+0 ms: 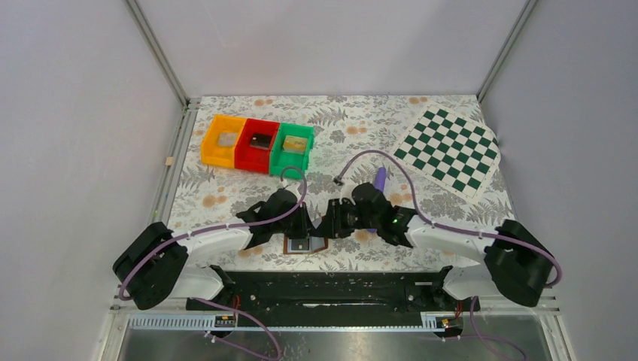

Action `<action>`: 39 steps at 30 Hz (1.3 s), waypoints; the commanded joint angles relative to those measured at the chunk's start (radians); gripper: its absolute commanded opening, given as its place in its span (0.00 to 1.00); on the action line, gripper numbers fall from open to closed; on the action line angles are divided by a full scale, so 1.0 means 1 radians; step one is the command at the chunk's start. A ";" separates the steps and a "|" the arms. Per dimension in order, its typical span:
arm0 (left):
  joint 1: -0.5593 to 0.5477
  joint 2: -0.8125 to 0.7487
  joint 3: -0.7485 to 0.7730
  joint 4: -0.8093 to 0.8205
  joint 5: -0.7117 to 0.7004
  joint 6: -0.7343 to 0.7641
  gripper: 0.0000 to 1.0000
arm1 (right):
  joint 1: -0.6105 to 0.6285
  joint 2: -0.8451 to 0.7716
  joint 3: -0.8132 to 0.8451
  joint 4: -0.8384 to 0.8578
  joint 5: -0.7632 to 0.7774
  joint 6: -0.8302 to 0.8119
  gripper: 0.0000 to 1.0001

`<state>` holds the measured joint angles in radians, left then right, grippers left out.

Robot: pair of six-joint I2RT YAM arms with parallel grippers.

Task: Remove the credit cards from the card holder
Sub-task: Remove the credit card from the card holder.

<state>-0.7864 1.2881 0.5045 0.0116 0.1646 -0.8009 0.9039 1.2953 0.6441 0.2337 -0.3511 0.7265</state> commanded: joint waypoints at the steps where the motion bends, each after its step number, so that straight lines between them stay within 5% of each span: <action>1: 0.001 0.002 0.040 0.040 -0.005 0.000 0.06 | 0.050 0.091 0.016 0.135 0.003 0.070 0.25; 20: 0.033 -0.147 0.138 -0.369 -0.228 -0.030 0.12 | 0.048 0.285 -0.041 0.144 0.153 0.083 0.26; 39: 0.034 -0.161 -0.020 -0.252 -0.190 -0.017 0.03 | 0.006 0.369 -0.044 0.305 0.048 0.116 0.30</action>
<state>-0.7578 1.1172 0.4965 -0.3000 -0.0227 -0.8196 0.9279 1.6436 0.6029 0.4759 -0.2771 0.8333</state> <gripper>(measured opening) 0.040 0.300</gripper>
